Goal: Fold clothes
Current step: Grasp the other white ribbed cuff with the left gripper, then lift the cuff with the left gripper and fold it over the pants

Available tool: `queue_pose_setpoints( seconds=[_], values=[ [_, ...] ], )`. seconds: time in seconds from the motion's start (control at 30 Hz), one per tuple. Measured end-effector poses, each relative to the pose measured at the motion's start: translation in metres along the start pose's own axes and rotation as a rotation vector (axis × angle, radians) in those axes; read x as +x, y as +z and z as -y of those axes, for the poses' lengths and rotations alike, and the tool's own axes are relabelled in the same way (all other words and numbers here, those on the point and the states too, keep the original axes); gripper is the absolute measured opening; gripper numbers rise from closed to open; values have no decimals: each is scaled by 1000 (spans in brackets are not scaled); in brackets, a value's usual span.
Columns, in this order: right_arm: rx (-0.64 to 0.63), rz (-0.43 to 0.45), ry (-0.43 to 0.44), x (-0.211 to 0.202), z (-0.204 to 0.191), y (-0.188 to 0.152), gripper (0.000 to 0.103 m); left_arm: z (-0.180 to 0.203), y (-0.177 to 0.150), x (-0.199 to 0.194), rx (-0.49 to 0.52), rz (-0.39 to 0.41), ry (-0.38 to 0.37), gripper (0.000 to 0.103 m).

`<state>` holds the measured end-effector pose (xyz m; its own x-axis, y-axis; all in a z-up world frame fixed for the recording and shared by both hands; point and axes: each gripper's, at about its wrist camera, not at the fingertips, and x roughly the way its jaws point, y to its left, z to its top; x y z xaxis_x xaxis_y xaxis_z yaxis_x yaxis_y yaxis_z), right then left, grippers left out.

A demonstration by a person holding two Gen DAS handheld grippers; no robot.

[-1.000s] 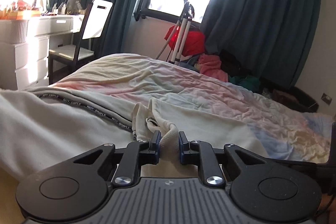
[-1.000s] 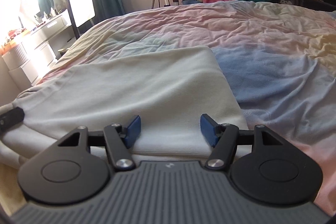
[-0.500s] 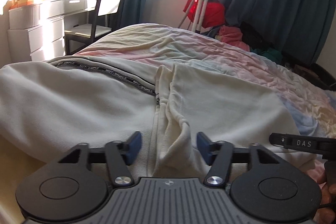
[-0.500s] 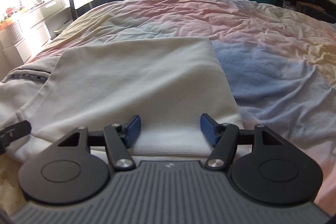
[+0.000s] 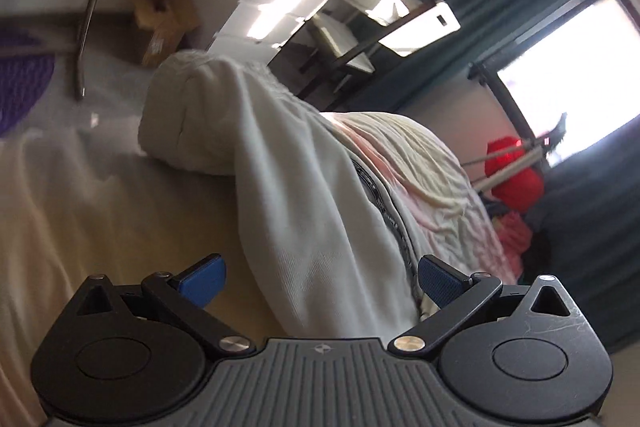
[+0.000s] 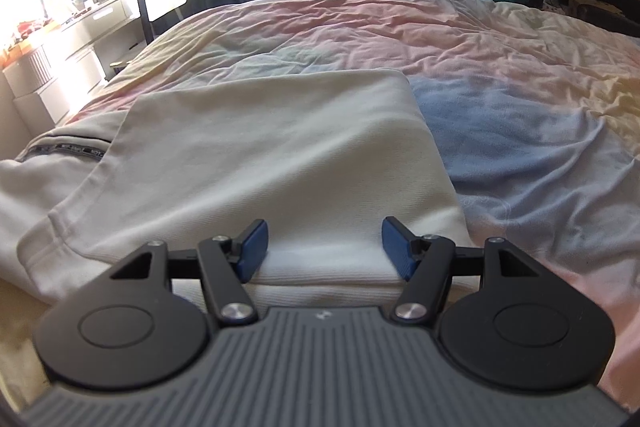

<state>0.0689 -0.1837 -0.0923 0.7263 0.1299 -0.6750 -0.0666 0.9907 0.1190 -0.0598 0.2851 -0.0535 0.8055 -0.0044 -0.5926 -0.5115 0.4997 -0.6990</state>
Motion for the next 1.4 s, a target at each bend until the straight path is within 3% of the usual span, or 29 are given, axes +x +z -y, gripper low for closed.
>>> queue_pose_setpoints(
  seconds=[0.1,0.17,0.27,0.4,0.43,0.5,0.6,0.7,0.87,1.0,1.17,1.4],
  values=[
    [-14,-1,-5,2,-2,0,65,-20,23,24,-131,-14,-25,103],
    [-11,-1,-4,2,-1,1,65,-30,40,39,-173,18,-2,102],
    [-10,11,-18,0,-1,2,65,-54,64,54,-254,78,36,92],
    [-51,74,-9,-12,-8,3,65,-91,76,60,-379,127,0,76],
    [-59,87,7,-15,-10,4,65,-95,77,59,-373,141,5,62],
    [-61,75,63,-13,-14,2,65,-97,79,56,-297,156,34,48],
    [-124,-40,74,9,-28,-8,65,-96,78,50,-254,170,32,40],
    [-177,-31,53,13,-37,-15,67,-81,75,43,-161,207,56,35],
    [-145,-40,79,10,-30,-10,66,-14,58,21,106,340,135,30],
    [-123,-29,71,1,-24,-7,66,52,31,0,293,462,144,30],
    [-57,1,51,-8,-10,2,66,142,-8,-20,447,565,72,29],
    [278,85,16,-34,59,20,66,274,-114,-19,628,622,-90,29]
  ],
)
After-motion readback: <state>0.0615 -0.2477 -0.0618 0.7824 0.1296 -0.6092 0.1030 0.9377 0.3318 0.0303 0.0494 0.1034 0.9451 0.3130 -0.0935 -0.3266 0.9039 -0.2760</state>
